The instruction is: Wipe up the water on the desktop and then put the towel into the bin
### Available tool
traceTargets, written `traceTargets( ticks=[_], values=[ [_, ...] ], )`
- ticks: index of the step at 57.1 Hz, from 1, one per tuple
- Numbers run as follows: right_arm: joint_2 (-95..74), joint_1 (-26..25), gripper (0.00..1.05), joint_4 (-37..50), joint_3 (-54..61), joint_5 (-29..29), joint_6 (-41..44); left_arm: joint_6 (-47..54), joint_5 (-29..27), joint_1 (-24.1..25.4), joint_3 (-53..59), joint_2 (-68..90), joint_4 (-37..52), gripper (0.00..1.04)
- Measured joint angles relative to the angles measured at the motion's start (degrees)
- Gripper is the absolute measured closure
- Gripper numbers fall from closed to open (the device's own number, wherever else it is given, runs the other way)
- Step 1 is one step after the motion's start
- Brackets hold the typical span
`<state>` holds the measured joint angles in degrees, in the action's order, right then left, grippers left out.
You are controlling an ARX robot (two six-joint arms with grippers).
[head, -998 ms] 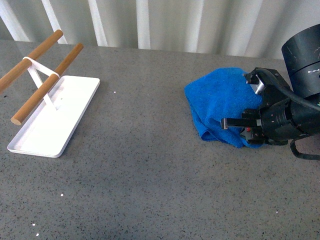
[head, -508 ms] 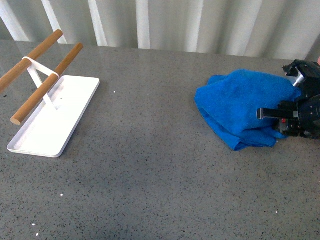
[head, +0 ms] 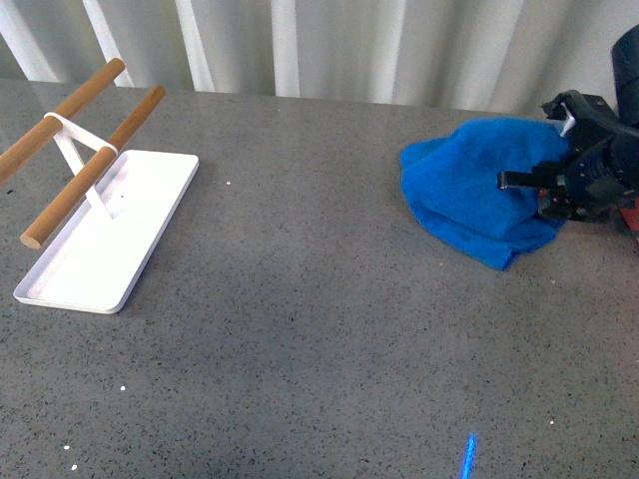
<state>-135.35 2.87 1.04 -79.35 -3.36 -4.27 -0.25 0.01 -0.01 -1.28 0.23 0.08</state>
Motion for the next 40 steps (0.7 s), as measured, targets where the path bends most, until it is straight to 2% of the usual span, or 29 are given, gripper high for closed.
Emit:
traceTargets(
  ticks=[13,23,32,40],
  values=[
    [-5.1,4.0,1.01,-2.5,-9.4,-3.1,0.4,0.0,0.0,0.0,0.0,0.0,0.0,0.07],
    [-6.3,7.8,1.01,-3.3,-11.6,-5.9,-0.5,0.0,0.0,0.0,0.0,0.0,0.0,0.07],
    [-5.4,11.5,1.01,-2.1,-9.0,-7.5,-2.1,0.0,0.0,0.0,0.0,0.0,0.0,0.07],
    [0.0,15.3,1.01,0.7,1.2,-10.4,-3.9,0.0,0.0,0.0,0.0,0.0,0.0,0.07]
  ],
)
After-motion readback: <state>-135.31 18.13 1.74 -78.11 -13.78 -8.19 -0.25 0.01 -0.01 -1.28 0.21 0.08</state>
